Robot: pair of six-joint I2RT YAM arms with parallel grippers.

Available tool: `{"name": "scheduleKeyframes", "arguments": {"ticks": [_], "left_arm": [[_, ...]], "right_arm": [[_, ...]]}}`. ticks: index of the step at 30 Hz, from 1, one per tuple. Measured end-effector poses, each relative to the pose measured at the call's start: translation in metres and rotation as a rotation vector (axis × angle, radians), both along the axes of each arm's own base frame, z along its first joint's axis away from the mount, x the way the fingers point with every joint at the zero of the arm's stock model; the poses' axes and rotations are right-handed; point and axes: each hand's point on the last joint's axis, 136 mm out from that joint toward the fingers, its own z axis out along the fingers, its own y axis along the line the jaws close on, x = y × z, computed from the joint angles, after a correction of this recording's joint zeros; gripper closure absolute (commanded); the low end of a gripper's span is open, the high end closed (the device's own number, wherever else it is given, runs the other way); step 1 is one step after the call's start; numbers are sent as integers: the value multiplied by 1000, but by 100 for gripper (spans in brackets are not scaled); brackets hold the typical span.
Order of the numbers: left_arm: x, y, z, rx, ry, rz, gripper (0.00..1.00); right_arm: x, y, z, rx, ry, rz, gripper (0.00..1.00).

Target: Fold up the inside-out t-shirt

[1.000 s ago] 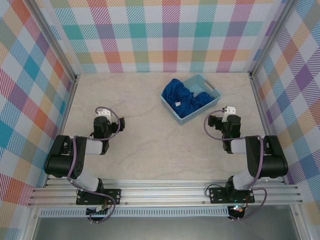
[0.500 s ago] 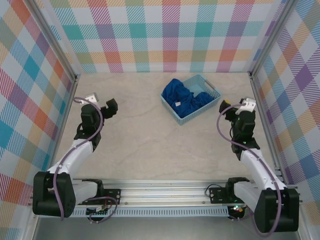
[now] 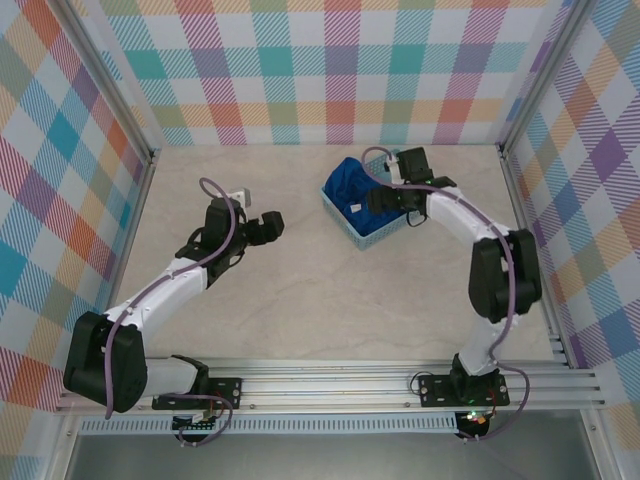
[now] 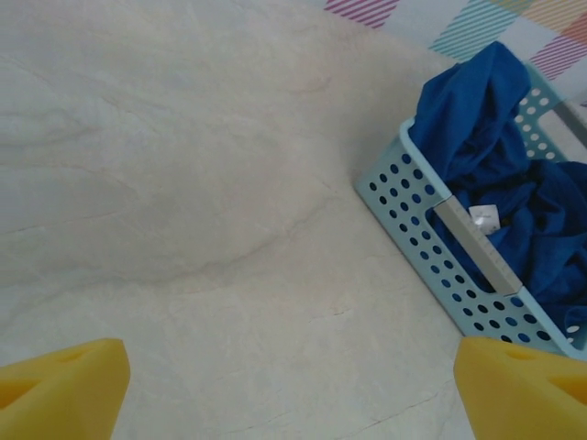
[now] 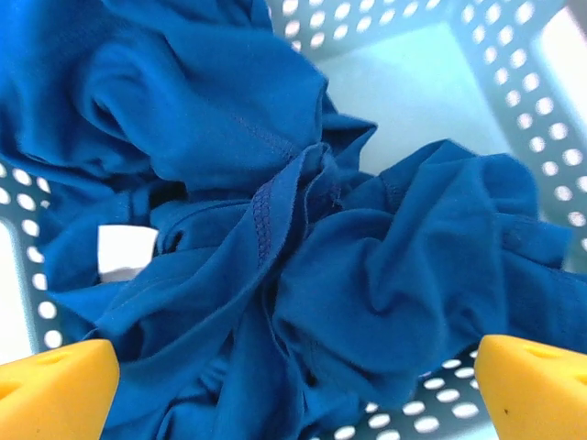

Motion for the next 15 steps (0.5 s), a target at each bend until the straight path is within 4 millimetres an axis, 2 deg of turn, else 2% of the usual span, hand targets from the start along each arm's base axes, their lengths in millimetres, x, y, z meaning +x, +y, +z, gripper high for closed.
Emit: {"name": "scheduleKeyframes", "arguments": {"ticks": [6,8,10,12,14,15], "left_arm": [[-4,3,-8,22,34,9,8],[-4,4,-9,26,38,12,7],[-5,5,-10,33,43,18,7],[-6,7,-12,40,51,24,7],[-6,8,-13,46,54,30,6],[-6,9,-13,50,54,31,6]], "right_arm": [[28,23,-34,-52,108,60,2],[38,27,-48,-63,135,65,7],[45,29,-63,-79,164,65,16],[49,29,-79,-96,192,63,33],[53,30,-91,-112,215,67,62],[56,31,-92,-114,217,71,73]]}}
